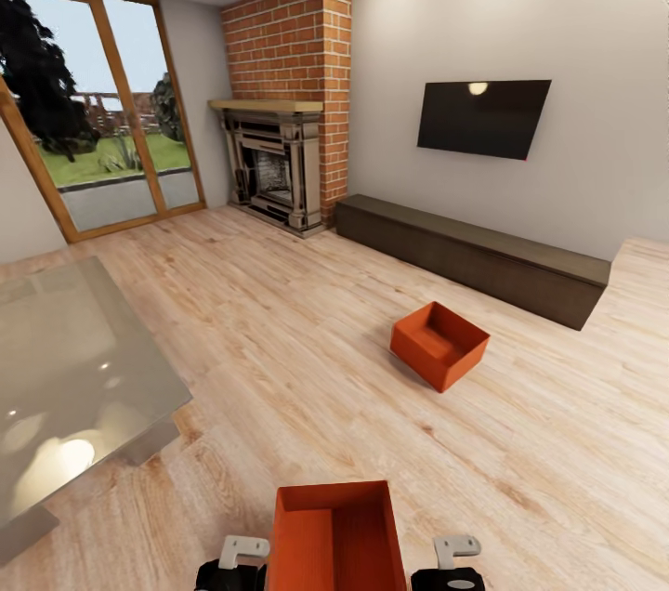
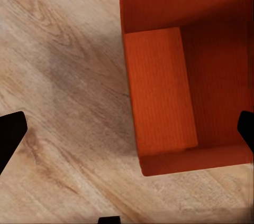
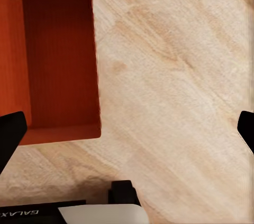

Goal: Move the two storage containers from the living room to the garage. In the garage, place one container on the floor and stack the other container on top of it (either order is fine).

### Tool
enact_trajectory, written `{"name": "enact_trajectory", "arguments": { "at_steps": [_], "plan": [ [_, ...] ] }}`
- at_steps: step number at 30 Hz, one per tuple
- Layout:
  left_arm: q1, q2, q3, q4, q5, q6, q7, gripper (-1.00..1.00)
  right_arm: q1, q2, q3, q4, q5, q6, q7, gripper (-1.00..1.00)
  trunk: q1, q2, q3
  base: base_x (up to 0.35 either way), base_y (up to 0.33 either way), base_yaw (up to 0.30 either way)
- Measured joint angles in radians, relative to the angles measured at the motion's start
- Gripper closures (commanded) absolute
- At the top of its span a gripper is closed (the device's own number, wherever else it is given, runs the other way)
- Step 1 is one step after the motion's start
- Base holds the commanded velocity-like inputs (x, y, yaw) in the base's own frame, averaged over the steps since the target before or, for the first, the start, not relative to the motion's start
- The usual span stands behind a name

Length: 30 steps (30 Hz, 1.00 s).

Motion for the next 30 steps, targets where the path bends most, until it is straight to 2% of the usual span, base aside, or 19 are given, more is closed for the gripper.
{"name": "enact_trajectory", "arguments": {
  "at_steps": [8, 15, 22, 30],
  "plan": [
    [0.000, 0.000, 0.002, 0.000, 0.000, -0.003, 0.002, -1.00, 0.000, 0.000, -0.002, 0.001, -0.001, 0.002, -0.025, -1.00, 0.000, 0.000, -0.001, -0.015, -0.200, 0.009],
    [0.000, 0.000, 0.004, 0.000, 0.001, -0.002, 0.001, -1.00, 0.000, 0.001, -0.002, 0.001, -0.001, 0.006, -0.031, -1.00, 0.000, 0.000, -0.004, -0.040, -0.018, 0.021],
    [0.000, 0.000, 0.003, 0.001, 0.001, -0.001, 0.000, -1.00, 0.000, 0.000, -0.002, 0.001, -0.001, 0.007, -0.032, -1.00, 0.000, 0.000, -0.005, -0.229, -0.002, 0.003],
    [0.000, 0.000, 0.002, 0.000, 0.001, -0.002, -0.001, -1.00, -0.001, 0.000, -0.002, 0.001, -0.002, 0.010, -0.032, -1.00, 0.000, 0.000, -0.011, -0.039, 0.000, 0.000]
  ]
}}
